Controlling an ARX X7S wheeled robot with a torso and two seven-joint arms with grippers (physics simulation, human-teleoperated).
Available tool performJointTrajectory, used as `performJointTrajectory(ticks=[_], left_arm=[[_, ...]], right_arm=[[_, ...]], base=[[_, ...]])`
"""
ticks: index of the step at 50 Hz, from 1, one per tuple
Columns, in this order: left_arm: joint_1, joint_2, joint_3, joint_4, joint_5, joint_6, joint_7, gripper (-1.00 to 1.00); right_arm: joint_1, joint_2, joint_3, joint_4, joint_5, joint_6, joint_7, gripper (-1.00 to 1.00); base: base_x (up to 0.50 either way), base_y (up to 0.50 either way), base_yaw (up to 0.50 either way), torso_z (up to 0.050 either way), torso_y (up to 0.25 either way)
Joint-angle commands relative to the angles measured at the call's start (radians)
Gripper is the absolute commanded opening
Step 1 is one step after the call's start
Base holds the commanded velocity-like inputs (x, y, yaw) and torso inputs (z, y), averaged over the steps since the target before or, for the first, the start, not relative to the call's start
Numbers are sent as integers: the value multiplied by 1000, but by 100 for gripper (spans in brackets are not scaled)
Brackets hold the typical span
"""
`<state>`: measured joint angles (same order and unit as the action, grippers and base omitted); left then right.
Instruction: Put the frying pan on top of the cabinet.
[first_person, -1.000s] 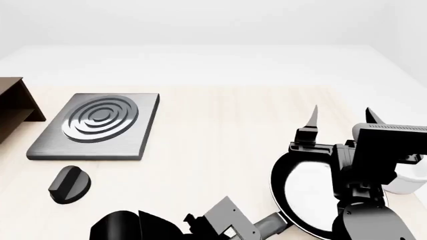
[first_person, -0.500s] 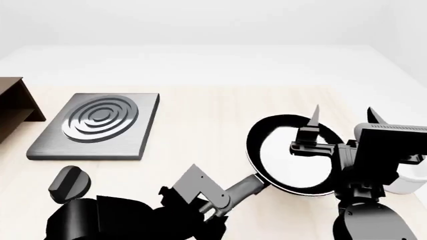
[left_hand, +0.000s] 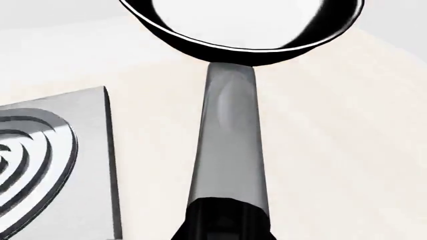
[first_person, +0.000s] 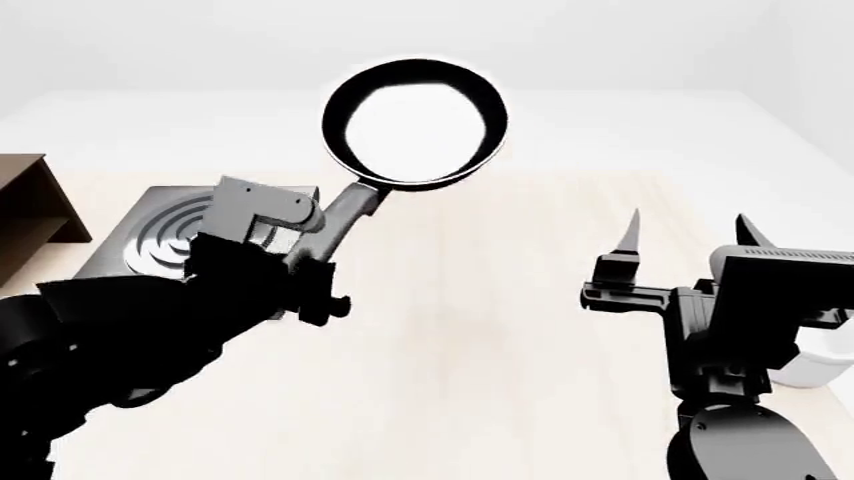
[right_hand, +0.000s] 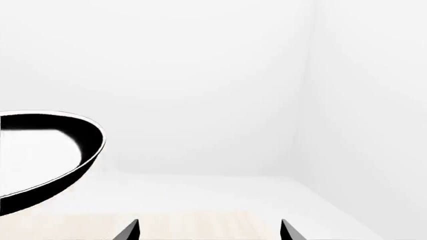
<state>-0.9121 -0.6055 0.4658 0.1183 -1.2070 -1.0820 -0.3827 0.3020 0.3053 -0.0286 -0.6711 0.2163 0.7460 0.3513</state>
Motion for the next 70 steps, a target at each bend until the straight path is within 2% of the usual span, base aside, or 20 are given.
performJointTrajectory(ticks=[1, 3, 5, 13, 17, 22, 33, 43, 53, 61, 66, 70], left_arm=[[-347, 72, -71, -344, 124, 6, -70, -100], [-403, 88, -49, -414, 175, 28, -66, -100], [-515, 124, -18, -593, 252, 70, -37, -100], [-730, 222, 67, -1051, 422, 231, 83, -100], [-868, 310, 107, -1421, 522, 403, 145, -100], [-865, 303, -2, -1427, 600, 379, 69, -100], [-851, 292, -401, -1427, 917, 347, -127, -100], [-844, 267, -622, -1427, 1128, 350, -227, -100], [-832, 232, -702, -1427, 1186, 321, -256, -100], [-808, 196, -780, -1427, 1196, 311, -379, -100], [-789, 173, -797, -1427, 1203, 312, -422, -100], [-783, 168, -796, -1427, 1205, 310, -409, -100]], right_arm=[[1, 2, -3, 5, 5, -1, 2, 100], [1, 1, -3, 8, 6, -1, 3, 100], [1, 2, -6, 9, 5, -3, 3, 100], [1, 3, -8, 14, 8, -7, 4, 100], [1, 3, -15, 23, 6, -11, 5, 100], [1, 4, -14, 24, 8, -13, 7, 100], [2, 6, -23, 35, 6, -19, 9, 100], [2, 8, -27, 36, 9, -20, 11, 100], [2, 9, -34, 41, 9, -22, 14, 100], [2, 12, -32, 37, 13, -20, 17, 100], [3, 12, -35, 40, 14, -20, 18, 100], [4, 13, -36, 43, 16, -21, 19, 100]], base=[[0, 0, 0, 0, 0], [0, 0, 0, 0, 0], [0, 0, 0, 0, 5], [0, 0, 0, 0, 1], [0, 0, 0, 0, 3], [0, 0, 0, 0, 2], [0, 0, 0, 0, 1], [0, 0, 0, 2, 2], [0, 0, 0, 0, 1], [0, 0, 0, 0, 0], [0, 0, -1, 0, 2], [0, 0, -1, 3, 0]])
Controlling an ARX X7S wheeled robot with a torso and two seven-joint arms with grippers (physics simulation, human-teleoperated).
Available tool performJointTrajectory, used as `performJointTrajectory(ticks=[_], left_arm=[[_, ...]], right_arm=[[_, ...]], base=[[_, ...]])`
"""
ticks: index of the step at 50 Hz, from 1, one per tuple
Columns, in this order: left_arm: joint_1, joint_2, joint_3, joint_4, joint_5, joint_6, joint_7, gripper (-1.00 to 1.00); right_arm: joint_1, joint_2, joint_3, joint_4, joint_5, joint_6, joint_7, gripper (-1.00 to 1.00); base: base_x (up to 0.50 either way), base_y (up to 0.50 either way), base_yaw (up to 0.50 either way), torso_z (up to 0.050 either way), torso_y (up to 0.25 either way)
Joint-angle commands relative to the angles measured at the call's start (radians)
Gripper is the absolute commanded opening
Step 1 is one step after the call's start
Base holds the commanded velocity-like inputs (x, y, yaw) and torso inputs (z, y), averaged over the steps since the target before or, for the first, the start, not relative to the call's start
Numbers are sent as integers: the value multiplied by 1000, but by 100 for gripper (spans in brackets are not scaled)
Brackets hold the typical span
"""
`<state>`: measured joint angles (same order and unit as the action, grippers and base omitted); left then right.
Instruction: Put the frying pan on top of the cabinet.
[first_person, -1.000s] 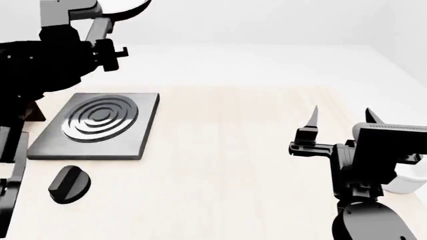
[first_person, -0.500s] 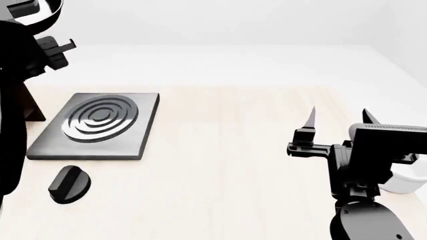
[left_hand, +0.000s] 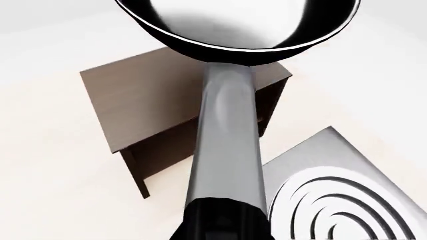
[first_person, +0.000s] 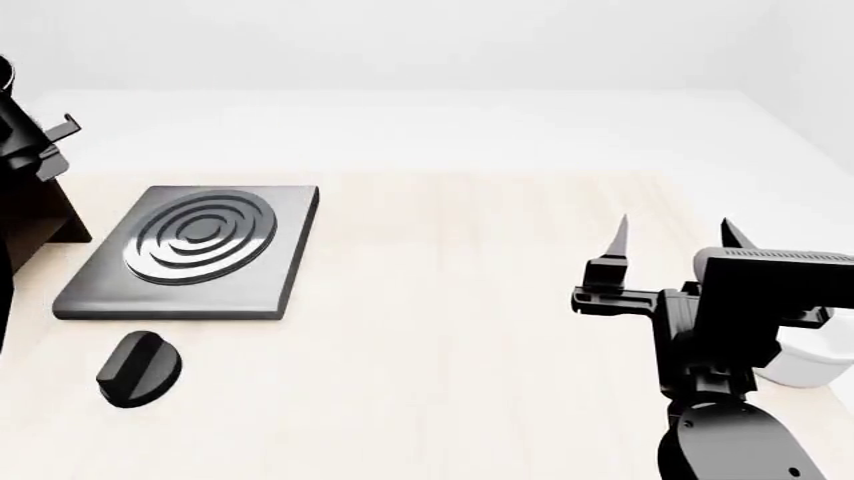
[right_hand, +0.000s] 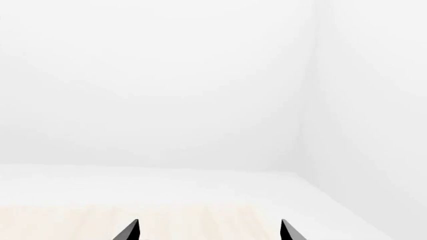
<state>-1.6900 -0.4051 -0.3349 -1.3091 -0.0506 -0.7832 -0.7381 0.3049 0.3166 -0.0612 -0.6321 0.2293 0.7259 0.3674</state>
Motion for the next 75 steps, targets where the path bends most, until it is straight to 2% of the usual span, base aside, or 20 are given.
performJointTrajectory(ticks=[1, 12, 27, 32, 33, 34, 40, 56, 62, 64, 68, 72, 75], left_arm=[[-4, -32, 7, 0, 51, 11, -55, -100], [13, -30, 19, 0, 52, 13, -55, -100], [36, -49, -6, 0, 47, 20, -93, -100], [36, -47, -9, 0, 48, 23, -73, -100], [38, -50, -35, 0, 44, -14, -143, -100], [37, -49, -36, 0, 38, 13, -90, 100], [36, -47, -36, 0, 40, 51, -82, 100], [22, -36, 8, 0, 53, 77, -53, 100], [13, -21, 14, 0, 48, 111, 3, 100], [6, -10, 27, 0, 56, 102, -15, 100], [-26, 28, 77, 0, 61, 129, 118, 100], [-56, 54, 117, 1, 68, 151, 178, 100], [-73, 93, 169, 1, 81, 206, 280, 100]], right_arm=[[1, 2, -4, 3, 3, -1, 3, 100], [0, 5, -6, 1, 6, 0, 6, 100], [1, 8, -14, 9, 7, -5, 10, 100], [1, 8, -15, 11, 7, -7, 11, 100], [1, 9, -16, 11, 7, -8, 11, 100], [1, 9, -16, 11, 7, -8, 12, 100], [0, 10, -19, 12, 8, -9, 13, 100], [1, 13, -23, 15, 12, -11, 17, 100], [1, 14, -23, 13, 14, -10, 19, 100], [1, 15, -24, 14, 14, -11, 19, 100], [2, 16, -23, 13, 15, -11, 21, 100], [1, 17, -23, 10, 17, -10, 23, 100], [1, 18, -23, 8, 17, -10, 24, 100]], base=[[0, 0, 0, 0, 0], [0, 0, -1, 0, -11], [1, 0, 0, 0, -246], [4, 1, 1, 0, -250], [0, 3, 3, 0, 0], [0, 0, 2, 0, 0], [0, 0, 0, 0, 23], [0, 0, 0, 0, 250], [0, 0, 0, 0, 250], [0, 0, 0, 0, 21], [0, 0, 0, 0, 0], [0, 0, 0, 0, 0], [0, 0, 0, 0, 0]])
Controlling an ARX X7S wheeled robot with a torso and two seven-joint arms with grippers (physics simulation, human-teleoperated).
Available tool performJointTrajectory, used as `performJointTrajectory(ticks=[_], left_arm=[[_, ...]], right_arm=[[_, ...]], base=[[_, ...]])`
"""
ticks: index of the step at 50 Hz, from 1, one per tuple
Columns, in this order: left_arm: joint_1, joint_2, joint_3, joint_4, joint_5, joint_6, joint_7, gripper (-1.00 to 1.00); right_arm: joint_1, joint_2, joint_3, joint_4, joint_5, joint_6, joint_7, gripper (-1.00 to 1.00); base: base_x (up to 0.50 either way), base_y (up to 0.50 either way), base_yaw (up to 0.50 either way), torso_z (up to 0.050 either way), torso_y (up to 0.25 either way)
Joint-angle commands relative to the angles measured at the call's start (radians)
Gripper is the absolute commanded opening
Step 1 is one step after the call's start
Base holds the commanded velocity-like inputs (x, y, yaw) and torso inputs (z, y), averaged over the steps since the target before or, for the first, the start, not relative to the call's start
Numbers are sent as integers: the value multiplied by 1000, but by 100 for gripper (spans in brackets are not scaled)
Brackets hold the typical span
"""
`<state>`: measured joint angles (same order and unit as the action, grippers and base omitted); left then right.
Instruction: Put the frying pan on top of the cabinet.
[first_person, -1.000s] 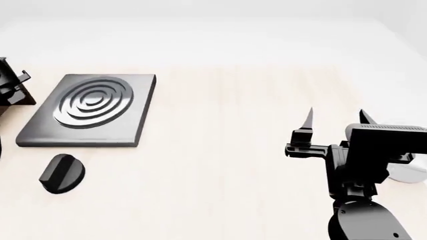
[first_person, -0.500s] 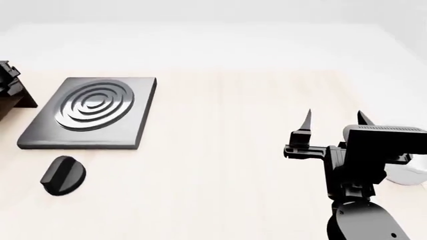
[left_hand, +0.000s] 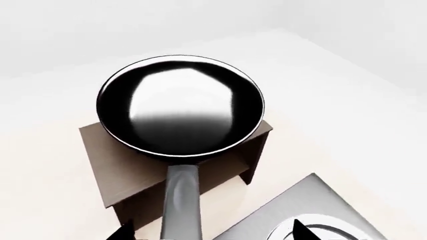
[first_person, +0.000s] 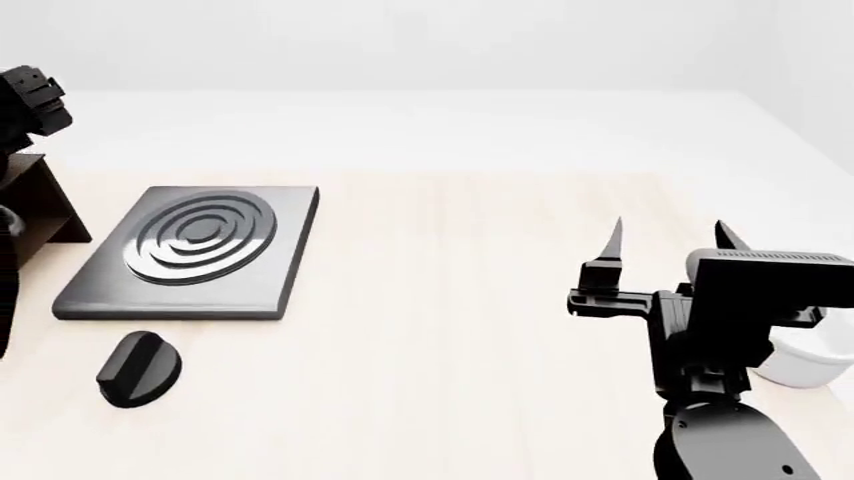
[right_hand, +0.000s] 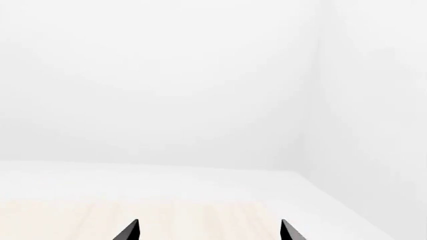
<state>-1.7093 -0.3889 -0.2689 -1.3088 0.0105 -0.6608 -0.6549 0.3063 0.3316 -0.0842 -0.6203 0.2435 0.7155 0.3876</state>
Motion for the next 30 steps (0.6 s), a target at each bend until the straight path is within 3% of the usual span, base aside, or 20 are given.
performJointTrajectory(ticks=[1, 2, 3, 5, 12, 18, 30], left_arm=[[-54, 86, 119, 2, 27, 86, 222, 100], [88, 122, 121, 152, 9, -64, 276, 100], [123, 126, 115, 302, 6, -131, 276, 100], [324, 154, 150, 602, -20, -356, 350, 100], [654, 192, 163, 1627, -176, -707, 519, 100], [820, 224, 154, 1844, -241, -730, 569, 100], [954, 291, 90, 1973, -333, -763, 630, 100]], right_arm=[[0, 3, -1, -4, 3, 1, 5, 100], [-1, 4, -1, -7, 2, 2, 5, 100], [-1, 4, -1, -7, 3, 2, 6, 100], [-1, 5, 2, -13, 4, 4, 7, 100], [-2, 7, -1, -15, 5, 5, 9, 100], [-2, 10, 4, -24, 9, 9, 12, 100], [0, 14, 0, -28, 12, 14, 17, 100]], base=[[0, 0, 0, 0, 0], [0, 0, 0, 0, 0], [0, 0, 0, 0, 0], [0, 0, 0, 0, 0], [0, 0, 0, 0, 0], [0, 0, 0, 0, 0], [0, 0, 0, 0, 0]])
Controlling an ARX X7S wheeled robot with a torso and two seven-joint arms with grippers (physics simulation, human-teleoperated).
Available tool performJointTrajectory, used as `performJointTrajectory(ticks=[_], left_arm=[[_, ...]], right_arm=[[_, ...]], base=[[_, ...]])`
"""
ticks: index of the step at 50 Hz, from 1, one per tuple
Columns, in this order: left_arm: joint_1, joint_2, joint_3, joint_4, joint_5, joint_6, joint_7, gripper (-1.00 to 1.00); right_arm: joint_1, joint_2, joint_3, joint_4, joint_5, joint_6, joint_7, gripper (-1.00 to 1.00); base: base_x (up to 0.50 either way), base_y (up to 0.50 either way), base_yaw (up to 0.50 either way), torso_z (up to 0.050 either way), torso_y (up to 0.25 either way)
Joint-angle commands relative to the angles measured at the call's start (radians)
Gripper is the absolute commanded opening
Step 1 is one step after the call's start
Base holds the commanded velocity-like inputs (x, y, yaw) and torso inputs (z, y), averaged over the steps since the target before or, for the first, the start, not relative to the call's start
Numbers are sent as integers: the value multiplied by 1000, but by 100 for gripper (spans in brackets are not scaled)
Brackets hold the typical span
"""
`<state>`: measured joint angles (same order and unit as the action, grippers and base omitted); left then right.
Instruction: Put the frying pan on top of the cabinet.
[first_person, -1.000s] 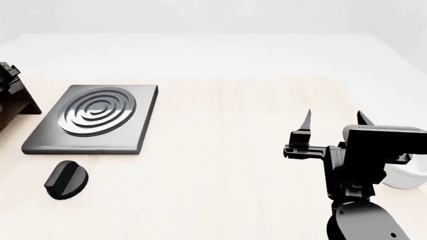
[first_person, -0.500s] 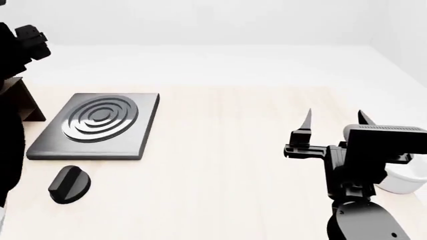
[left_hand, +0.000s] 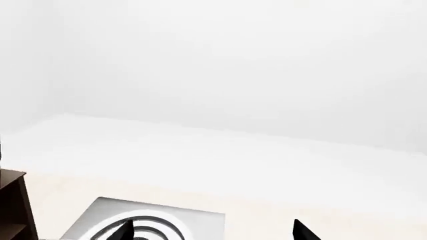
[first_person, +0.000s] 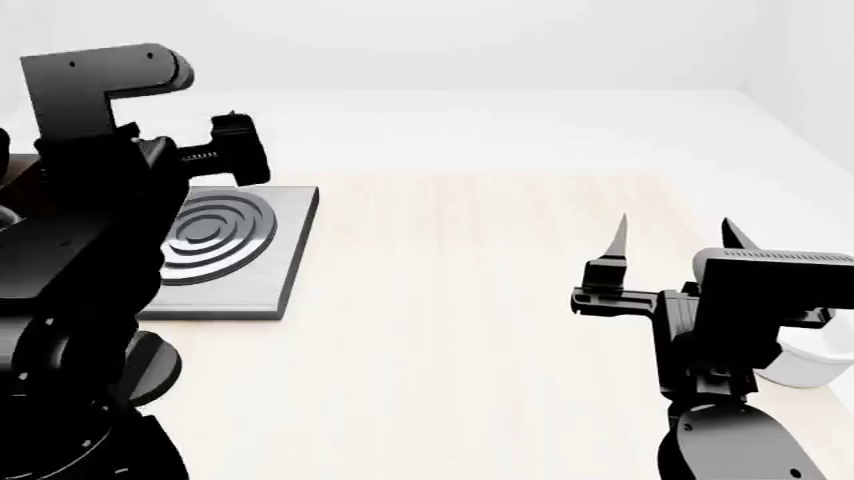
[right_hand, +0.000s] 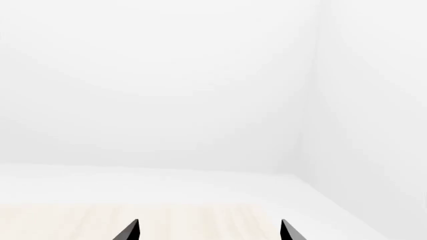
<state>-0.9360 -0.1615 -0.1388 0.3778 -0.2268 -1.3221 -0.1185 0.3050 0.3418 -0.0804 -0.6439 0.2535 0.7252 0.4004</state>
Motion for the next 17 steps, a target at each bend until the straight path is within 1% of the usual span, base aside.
performJointTrajectory(ticks=[1, 5, 7, 9, 11, 15, 16, 17], left_arm=[[181, 64, -40, 287, -97, -102, 93, 100], [242, 74, -27, 288, -110, -70, 106, 100], [259, 86, -44, 303, -125, -72, 113, 100], [303, 90, -44, 327, -139, -42, 129, 100], [354, 80, -19, 342, -142, 10, 146, 100], [424, 79, 22, 334, -122, 97, 140, 100], [437, 51, 81, 336, -83, 131, 119, 100], [459, 60, 74, 352, -78, 189, 118, 100]], right_arm=[[2, 4, -4, -4, 2, 4, 4, 100], [2, 5, -6, -6, 3, 5, 4, 100], [2, 6, -6, -9, 4, 6, 5, 100], [2, 7, -9, -14, 5, 7, 5, 100], [2, 8, -15, -17, 4, 8, 4, 100], [1, 10, -26, -25, 2, 11, 4, 100], [1, 10, -26, -25, 2, 11, 4, 100], [0, 11, -29, -31, 2, 12, 3, 100]], base=[[0, 0, 0, 0, 0], [0, 0, 0, 0, 0], [0, 0, 0, 0, 0], [0, 0, 0, 0, 0], [0, 0, 0, 0, 0], [0, 0, 0, 0, 0], [0, 0, 0, 0, 0], [0, 0, 0, 0, 0]])
